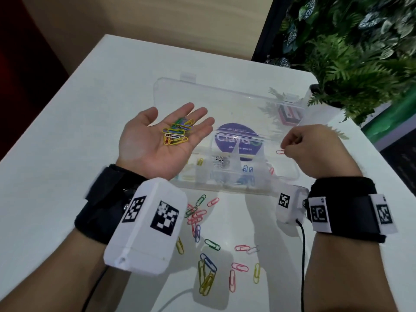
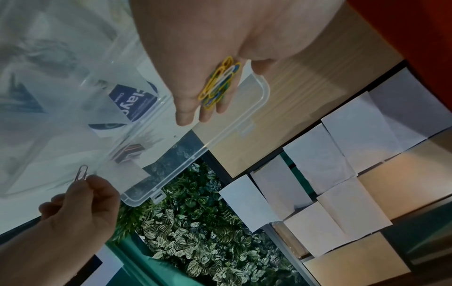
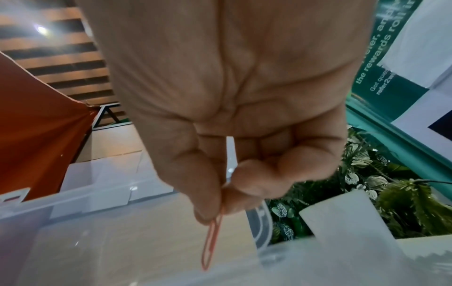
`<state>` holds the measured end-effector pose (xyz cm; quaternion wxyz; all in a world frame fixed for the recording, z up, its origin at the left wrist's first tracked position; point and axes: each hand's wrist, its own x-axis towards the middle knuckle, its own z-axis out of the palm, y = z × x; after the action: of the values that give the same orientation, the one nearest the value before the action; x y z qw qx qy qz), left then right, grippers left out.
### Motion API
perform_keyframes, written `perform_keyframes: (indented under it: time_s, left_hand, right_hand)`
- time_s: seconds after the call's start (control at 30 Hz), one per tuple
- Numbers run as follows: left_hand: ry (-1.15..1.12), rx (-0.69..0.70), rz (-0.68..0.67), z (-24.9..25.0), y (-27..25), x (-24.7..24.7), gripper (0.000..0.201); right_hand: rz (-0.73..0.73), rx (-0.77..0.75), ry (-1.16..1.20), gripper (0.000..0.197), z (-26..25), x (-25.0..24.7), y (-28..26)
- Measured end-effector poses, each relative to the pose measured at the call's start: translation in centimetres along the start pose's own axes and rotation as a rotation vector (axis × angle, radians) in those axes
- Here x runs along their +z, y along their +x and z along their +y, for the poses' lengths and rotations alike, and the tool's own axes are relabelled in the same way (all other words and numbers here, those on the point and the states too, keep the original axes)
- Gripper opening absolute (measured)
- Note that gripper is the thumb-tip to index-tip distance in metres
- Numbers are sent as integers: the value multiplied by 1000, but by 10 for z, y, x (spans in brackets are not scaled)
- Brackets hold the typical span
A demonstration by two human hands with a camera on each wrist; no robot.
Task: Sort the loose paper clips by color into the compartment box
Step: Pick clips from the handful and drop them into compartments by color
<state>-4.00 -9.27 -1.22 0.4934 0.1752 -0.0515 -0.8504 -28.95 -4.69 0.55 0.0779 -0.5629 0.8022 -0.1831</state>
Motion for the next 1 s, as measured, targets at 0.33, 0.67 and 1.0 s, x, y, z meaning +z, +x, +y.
perform_keyframes:
  time_s: [0.33, 0.67, 1.0]
  left_hand:
    - [-4, -49, -18, -15, 4, -2, 65]
    - [-30, -125, -60, -24, 8, -11, 63]
    - [-38, -136, -32, -22, 8, -10, 65]
  right_hand:
    - [86, -210, 200, 7, -38, -4, -15]
    - [-90, -444, 240, 6, -100, 29, -29]
    - [14, -437, 287, 3, -98, 34, -27]
